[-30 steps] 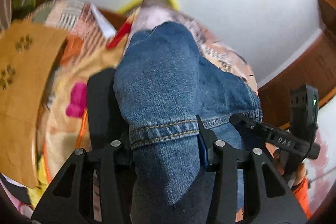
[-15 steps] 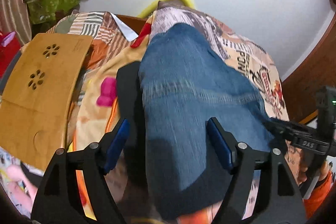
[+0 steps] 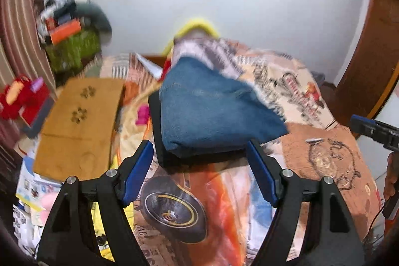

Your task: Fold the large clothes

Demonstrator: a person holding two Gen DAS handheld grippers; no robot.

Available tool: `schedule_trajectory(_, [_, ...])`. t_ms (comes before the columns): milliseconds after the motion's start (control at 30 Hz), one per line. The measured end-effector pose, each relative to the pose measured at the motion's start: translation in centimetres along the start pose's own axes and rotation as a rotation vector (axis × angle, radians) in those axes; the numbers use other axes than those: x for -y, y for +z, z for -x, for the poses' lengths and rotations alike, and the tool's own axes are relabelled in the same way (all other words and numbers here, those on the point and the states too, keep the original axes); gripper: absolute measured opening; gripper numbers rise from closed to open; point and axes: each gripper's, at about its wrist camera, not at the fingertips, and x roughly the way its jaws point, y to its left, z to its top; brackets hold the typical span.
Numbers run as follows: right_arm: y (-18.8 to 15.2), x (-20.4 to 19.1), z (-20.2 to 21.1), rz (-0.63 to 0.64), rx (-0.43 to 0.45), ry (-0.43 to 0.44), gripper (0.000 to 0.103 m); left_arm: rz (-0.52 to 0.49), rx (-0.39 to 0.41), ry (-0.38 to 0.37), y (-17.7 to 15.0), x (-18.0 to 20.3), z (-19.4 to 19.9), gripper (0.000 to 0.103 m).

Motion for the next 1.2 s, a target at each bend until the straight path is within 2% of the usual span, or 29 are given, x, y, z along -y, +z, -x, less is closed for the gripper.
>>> schedule_trajectory(133, [-0.1, -2.3, 5.5, 0.028, 0.151, 0.010, 0.053, -0.002, 0.118, 0.001, -0.2, 1.8, 5.6, 0.076])
schedule_trajectory(333, [-1.6, -5.6, 12.0, 0.086, 0.349, 0.050, 0.053, -0.059, 0.348, -0.010, -1.8, 5.3, 14.3, 0.077])
schedule_trajectory(433, [-3.0, -6.9, 14.0, 0.117, 0.433, 0.062, 0.053, -0.067, 0.449, -0.009, -3.5, 6.9, 17.5, 0.080])
schedule_trajectory(533, [-4.7, -8.4, 15.7, 0.164, 0.525, 0.037, 0.053, -0.080, 0.544, 0.009, -5.1, 8.2, 20.0, 0.081])
schedule_trajectory(633, [-5.8, -9.5, 16.3, 0.195, 0.576, -0.009, 0.060, -0.061, 0.607, 0.003, -6.3, 8.6, 21.7, 0.091])
schedule_trajectory(700, [-6.4, -10.1, 16.4, 0.217, 0.606, -0.042, 0.072, -0.043, 0.640, 0.019, -6.9, 8.5, 22.4, 0.093])
schedule_trajectory(800, [-6.7, -10.4, 15.9, 0.218, 0.621, -0.077, 0.085, -0.005, 0.648, 0.027, -7.6, 8.1, 22.8, 0.101])
schedule_trajectory(900, [-6.5, -10.4, 15.2, 0.218, 0.599, -0.091, 0.093, 0.034, 0.621, 0.021, -7.8, 7.4, 22.4, 0.103])
schedule_trajectory(1200, [-6.3, -10.4, 14.1, 0.223, 0.546, -0.126, 0.095, 0.072, 0.582, 0.052, -8.6, 7.0, 21.3, 0.103])
